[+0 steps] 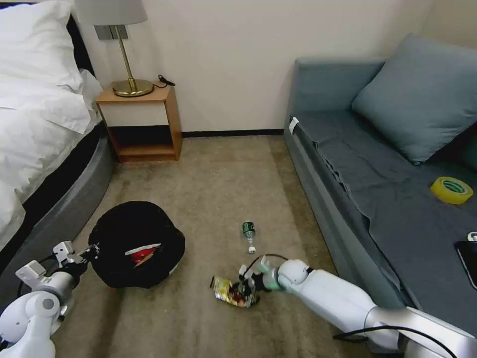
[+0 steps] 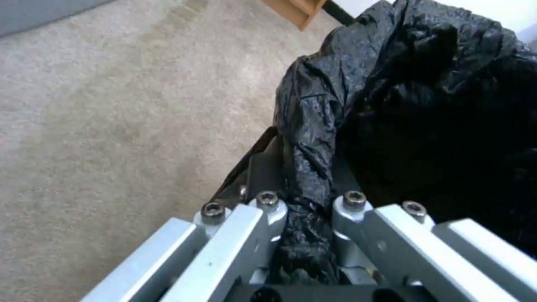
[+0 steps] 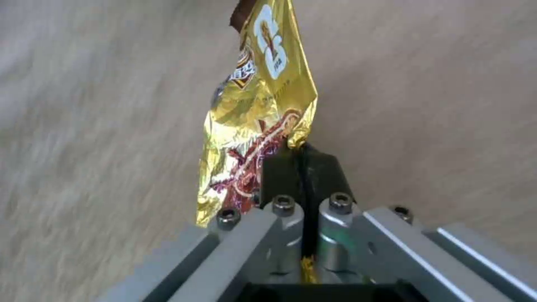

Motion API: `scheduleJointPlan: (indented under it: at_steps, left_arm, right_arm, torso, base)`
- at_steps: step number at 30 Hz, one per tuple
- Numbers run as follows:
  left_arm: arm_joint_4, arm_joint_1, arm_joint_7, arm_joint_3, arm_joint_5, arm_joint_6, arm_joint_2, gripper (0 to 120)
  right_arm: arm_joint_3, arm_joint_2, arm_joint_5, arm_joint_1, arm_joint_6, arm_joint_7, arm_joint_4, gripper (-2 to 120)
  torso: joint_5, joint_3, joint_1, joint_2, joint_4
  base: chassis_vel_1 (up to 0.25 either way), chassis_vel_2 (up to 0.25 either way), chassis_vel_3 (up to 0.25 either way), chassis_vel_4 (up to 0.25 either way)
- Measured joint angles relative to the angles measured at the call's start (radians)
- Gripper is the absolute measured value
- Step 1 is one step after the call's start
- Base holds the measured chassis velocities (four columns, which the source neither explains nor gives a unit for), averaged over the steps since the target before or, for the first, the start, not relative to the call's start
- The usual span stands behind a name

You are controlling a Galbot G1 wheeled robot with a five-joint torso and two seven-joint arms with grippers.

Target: Pick up the trash bin, then pick up the garbage on the floor and place it into the trash bin.

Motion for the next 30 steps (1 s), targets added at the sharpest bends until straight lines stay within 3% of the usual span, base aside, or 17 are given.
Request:
scheduleJointPlan:
  at_steps: [11, 15, 18, 21, 30]
  left_arm:
    - [-0.017, -0.024, -0.026, 0.062, 0.000, 0.026, 0.004, 4]
    - [-0.017, -0.057, -0.045, 0.100, -0.012, 0.049, 0.008, 4]
    - [-0.017, -0.068, -0.051, 0.115, -0.024, 0.059, 0.008, 4]
    - [-0.017, -0.093, -0.066, 0.150, -0.062, 0.085, 0.009, 4]
    - [-0.038, -0.107, -0.098, 0.183, -0.128, 0.120, 0.010, 4]
  right_arm:
    - [0.209, -0.013, 0.034, 0.110, 0.012, 0.093, 0.096, 0]
    - [0.304, -0.008, 0.125, 0.199, 0.050, 0.202, 0.186, 0]
    - [0.313, -0.009, 0.175, 0.209, 0.058, 0.229, 0.231, 0]
    - [0.299, -0.019, 0.267, 0.209, 0.070, 0.283, 0.372, 0]
    - [0.189, 0.023, 0.345, 0.153, 0.112, 0.329, 0.569, 0]
  torso:
    - [0.0001, 0.000, 0.000, 0.000, 0.0000]
    - [0.0000, 0.000, 0.000, 0.000, -0.0001]
    - [0.0000, 0.000, 0.000, 0.000, 0.0000]
    - [-0.0001, 0.000, 0.000, 0.000, 0.0000]
    - [-0.0001, 0.000, 0.000, 0.000, 0.0002]
  base:
    - [0.000, 0.000, 0.000, 0.000]
    - [0.000, 0.000, 0.000, 0.000]
    - [0.000, 0.000, 0.000, 0.000]
    - [0.000, 0.000, 0.000, 0.000]
    - [0.000, 0.000, 0.000, 0.000]
